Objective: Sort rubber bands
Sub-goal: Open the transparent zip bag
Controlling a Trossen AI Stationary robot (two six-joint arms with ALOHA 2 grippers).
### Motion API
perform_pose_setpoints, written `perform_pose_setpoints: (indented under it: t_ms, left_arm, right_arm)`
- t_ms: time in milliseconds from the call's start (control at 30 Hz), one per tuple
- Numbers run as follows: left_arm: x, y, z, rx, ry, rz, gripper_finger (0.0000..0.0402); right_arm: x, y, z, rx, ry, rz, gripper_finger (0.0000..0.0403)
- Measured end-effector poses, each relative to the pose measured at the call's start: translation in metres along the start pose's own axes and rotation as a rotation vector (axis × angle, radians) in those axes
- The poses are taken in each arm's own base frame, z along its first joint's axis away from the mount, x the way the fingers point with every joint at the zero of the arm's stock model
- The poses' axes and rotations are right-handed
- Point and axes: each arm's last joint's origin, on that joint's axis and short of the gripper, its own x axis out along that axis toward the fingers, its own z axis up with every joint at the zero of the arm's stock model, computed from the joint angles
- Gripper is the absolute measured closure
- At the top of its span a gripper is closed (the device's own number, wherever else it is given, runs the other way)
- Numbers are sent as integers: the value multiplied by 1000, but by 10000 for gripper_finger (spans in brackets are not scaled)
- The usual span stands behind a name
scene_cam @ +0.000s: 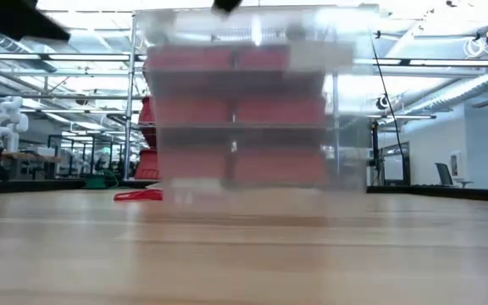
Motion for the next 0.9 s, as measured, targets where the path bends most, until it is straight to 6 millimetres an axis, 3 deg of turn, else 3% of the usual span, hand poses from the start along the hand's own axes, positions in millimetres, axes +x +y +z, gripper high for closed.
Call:
perform_pose_setpoints:
  t_ms: [167,367,600,900]
  left_arm:
    - [12,-2,20,41,-91,-14,392]
    - [27,1,36,-37,-118,-174,325]
    - [41,-4,33,-48,-102,-251,245]
    - [58,-11,29,-39,-150,-250,235]
  right_arm:
    - [-26,1,-3,-19,-58,-11,403]
    - [-14,8,-13,-80,-22,-56,403]
    - [-13,20,-18,-75,-57,-63,403]
    - [-17,23,-18,-56,-93,-98,403]
